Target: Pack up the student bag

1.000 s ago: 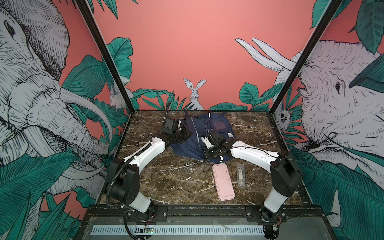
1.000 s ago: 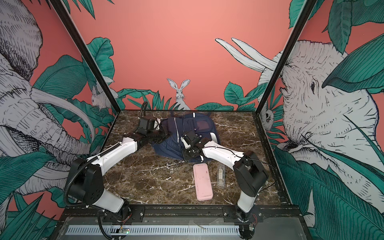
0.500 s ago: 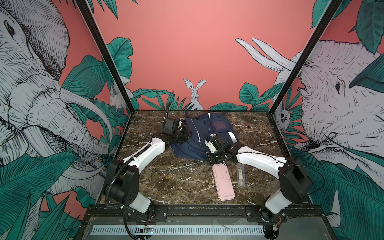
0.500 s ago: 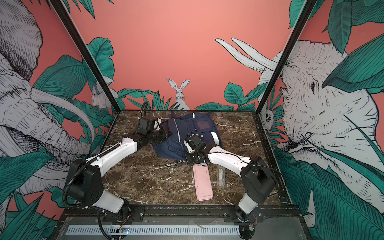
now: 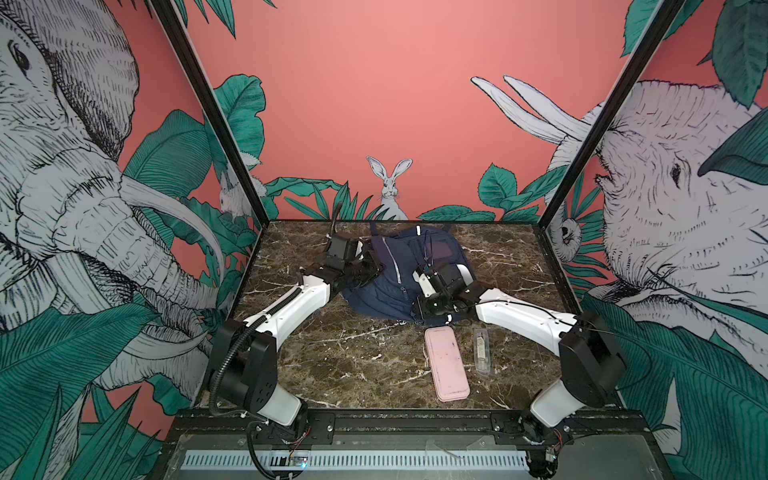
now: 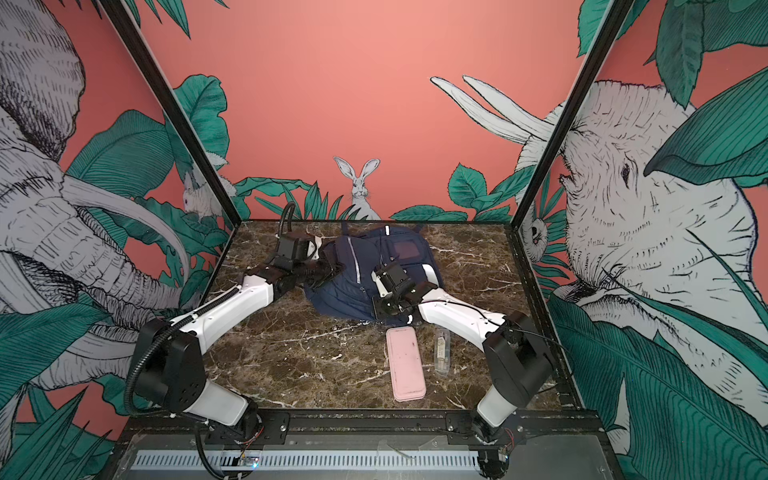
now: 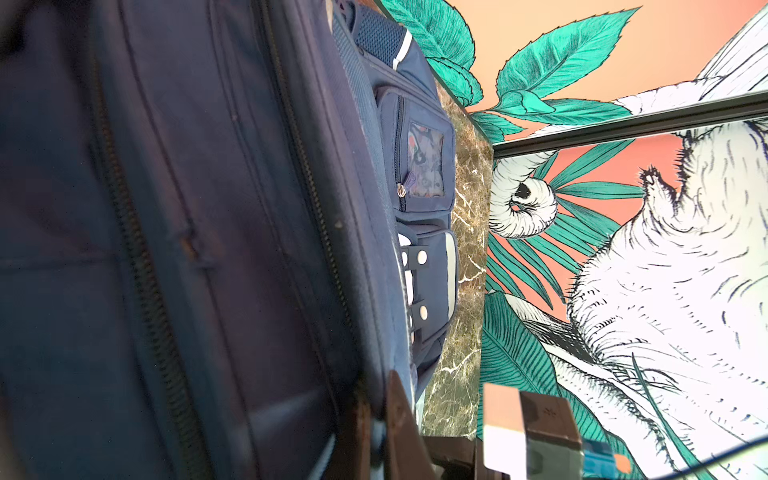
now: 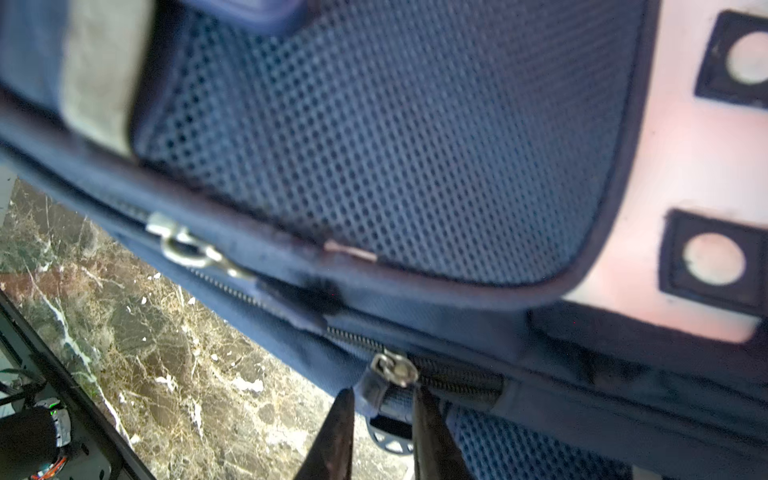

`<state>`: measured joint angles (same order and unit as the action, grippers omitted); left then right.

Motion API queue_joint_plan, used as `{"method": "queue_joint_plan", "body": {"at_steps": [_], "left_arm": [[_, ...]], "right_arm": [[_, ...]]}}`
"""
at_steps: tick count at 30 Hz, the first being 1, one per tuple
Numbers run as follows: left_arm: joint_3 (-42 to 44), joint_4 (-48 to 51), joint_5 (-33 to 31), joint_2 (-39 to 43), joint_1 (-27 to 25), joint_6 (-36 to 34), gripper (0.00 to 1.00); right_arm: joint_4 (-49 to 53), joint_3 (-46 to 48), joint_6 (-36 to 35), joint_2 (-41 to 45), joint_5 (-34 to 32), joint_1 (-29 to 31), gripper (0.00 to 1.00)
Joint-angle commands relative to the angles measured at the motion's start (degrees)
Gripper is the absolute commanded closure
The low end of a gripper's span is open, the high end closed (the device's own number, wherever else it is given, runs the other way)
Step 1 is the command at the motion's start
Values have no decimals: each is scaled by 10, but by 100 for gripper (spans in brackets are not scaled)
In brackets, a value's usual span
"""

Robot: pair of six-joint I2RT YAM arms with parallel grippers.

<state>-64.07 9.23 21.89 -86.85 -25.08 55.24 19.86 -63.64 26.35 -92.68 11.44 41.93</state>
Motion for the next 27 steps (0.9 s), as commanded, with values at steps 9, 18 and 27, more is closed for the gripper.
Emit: {"method": "queue_joint_plan", "body": {"at_steps": [9, 18, 27], "left_arm": [[-15, -62, 7, 38, -2, -1, 100], [-9, -63, 10, 41, -3, 4, 100], [20, -44, -17, 81, 11, -11, 100]], "right_arm": [[61, -74, 20, -50, -88, 34, 72], [143, -148, 13, -96, -183, 47, 72], [50, -42, 39, -31, -117, -14, 71]]}}
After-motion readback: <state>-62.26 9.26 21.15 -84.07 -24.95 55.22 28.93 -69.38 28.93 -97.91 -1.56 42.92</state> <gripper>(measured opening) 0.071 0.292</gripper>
